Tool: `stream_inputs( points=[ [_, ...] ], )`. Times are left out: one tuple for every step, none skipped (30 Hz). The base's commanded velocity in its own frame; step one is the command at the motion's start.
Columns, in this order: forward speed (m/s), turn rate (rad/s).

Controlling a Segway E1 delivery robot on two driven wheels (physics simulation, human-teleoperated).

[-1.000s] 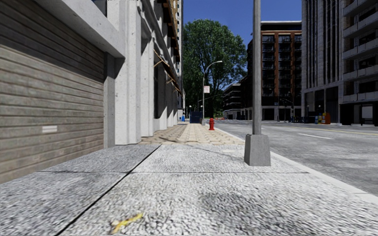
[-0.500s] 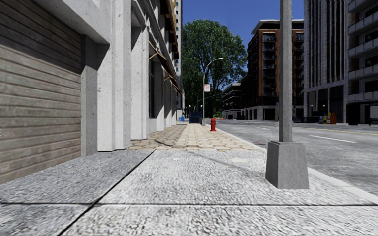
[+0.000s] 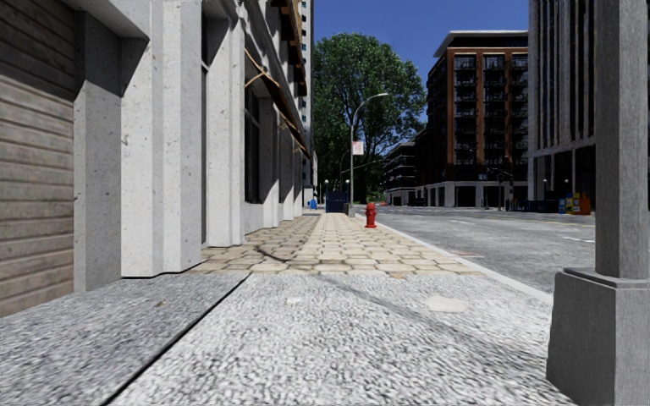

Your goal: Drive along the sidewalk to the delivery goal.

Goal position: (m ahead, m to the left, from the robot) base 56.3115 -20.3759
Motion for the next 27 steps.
stream_inputs(
  points=[
    [2.00,0.00],
    [2.00,0.00],
    [2.00,0.00],
    [2.00,0.00],
    [2.00,0.00],
    [2.00,0.00],
    [2.00,0.00],
    [2.00,0.00],
    [2.00,0.00],
    [2.00,0.00],
    [2.00,0.00],
    [2.00,0.00],
    [2.00,0.00],
    [2.00,0.00],
    [2.00,0.00],
    [2.00,0.00],
    [2.00,0.00],
    [2.00,0.00],
    [2.00,0.00],
    [2.00,0.00],
    [2.00,0.00],
    [2.00,0.00],
    [2.00,0.00],
    [2.00,0.00],
    [2.00,0.00],
    [2.00,0.00],
    [2.00,0.00]
  ],
)
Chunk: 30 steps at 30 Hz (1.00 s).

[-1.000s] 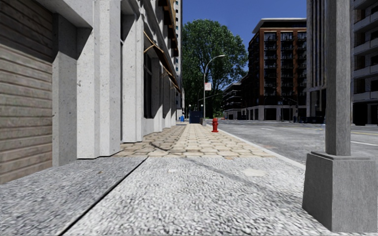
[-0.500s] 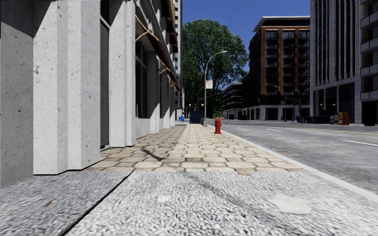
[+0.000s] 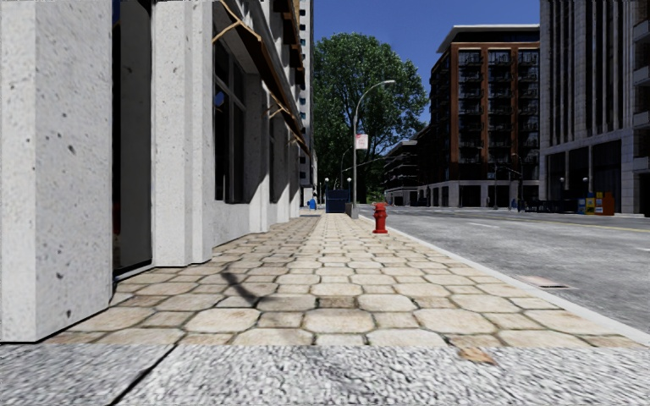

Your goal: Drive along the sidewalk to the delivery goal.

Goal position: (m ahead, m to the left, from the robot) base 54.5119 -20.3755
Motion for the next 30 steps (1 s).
stream_inputs(
  points=[
    [2.00,0.00],
    [2.00,0.00],
    [2.00,0.00],
    [2.00,0.00],
    [2.00,0.00],
    [2.00,0.00],
    [2.00,0.00],
    [2.00,0.00],
    [2.00,0.00],
    [2.00,0.00],
    [2.00,0.00],
    [2.00,0.00],
    [2.00,0.00],
    [2.00,0.00],
    [2.00,0.00],
    [2.00,0.00],
    [2.00,0.00],
    [2.00,0.00],
    [2.00,0.00],
    [2.00,0.00],
    [2.00,0.00],
    [2.00,0.00],
    [2.00,0.00],
    [2.00,0.00],
    [2.00,0.00],
    [2.00,0.00],
    [2.00,0.00],
    [2.00,0.00],
    [2.00,0.00],
    [2.00,0.00]
  ],
)
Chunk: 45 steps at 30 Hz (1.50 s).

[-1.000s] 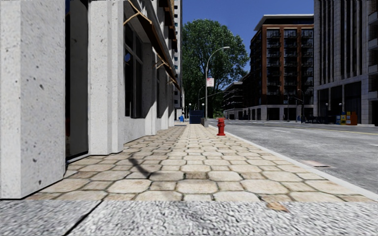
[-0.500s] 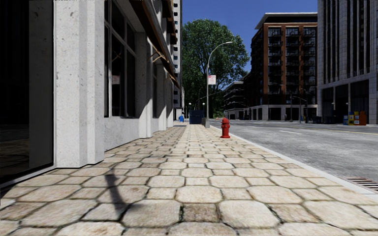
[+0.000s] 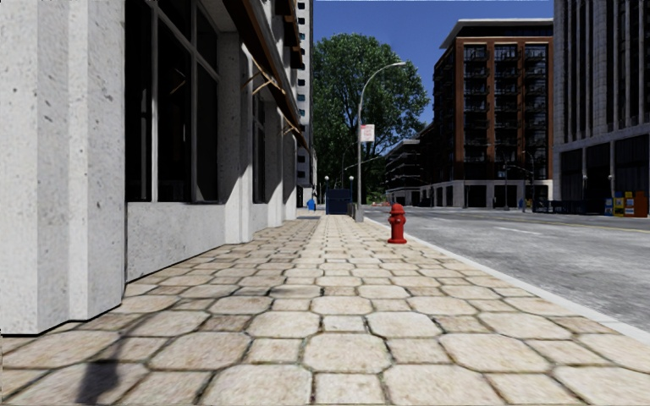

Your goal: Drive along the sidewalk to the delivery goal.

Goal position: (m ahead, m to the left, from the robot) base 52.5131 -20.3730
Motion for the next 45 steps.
stream_inputs(
  points=[
    [2.00,0.00],
    [2.00,0.00],
    [2.00,0.00],
    [2.00,0.00],
    [2.00,0.00],
    [2.00,0.00],
    [2.00,0.00],
    [2.00,0.00],
    [2.00,0.00],
    [2.00,0.00],
    [2.00,0.00],
    [2.00,0.00],
    [2.00,0.00],
    [2.00,0.00],
    [2.00,0.00],
    [2.00,0.00],
    [2.00,0.00],
    [2.00,0.00],
    [2.00,0.00],
    [2.00,0.00],
    [2.00,0.00],
    [2.00,0.00],
    [2.00,0.00],
    [2.00,0.00],
    [2.00,0.00],
    [2.00,0.00],
    [2.00,0.00],
    [2.00,0.00],
    [2.00,0.00],
    [2.00,0.00],
    [2.00,0.00],
    [2.00,0.00],
    [2.00,0.00],
    [2.00,0.00],
    [2.00,0.00],
    [2.00,0.00],
    [2.00,0.00],
    [2.00,0.00],
    [2.00,0.00],
    [2.00,0.00],
    [2.00,0.00],
    [2.00,0.00],
    [2.00,0.00],
    [2.00,0.00],
    [2.00,0.00]
  ],
)
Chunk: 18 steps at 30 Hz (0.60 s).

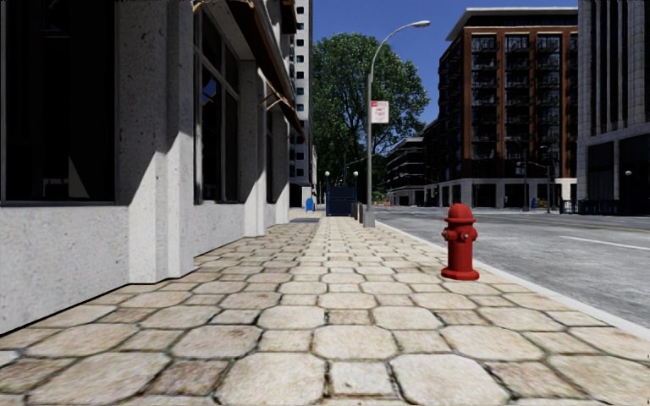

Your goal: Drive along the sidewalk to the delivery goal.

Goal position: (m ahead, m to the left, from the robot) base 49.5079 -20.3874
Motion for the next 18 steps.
stream_inputs(
  points=[
    [2.00,0.00],
    [2.00,0.00],
    [2.00,0.00],
    [2.00,0.00],
    [2.00,0.00],
    [2.00,0.00],
    [2.00,0.00],
    [2.00,0.00],
    [2.00,0.00],
    [2.00,0.00],
    [2.00,0.00],
    [2.00,0.00],
    [2.00,0.00],
    [2.00,0.00],
    [2.00,0.00],
    [2.00,0.00],
    [2.00,0.00],
    [2.00,0.00]
  ],
)
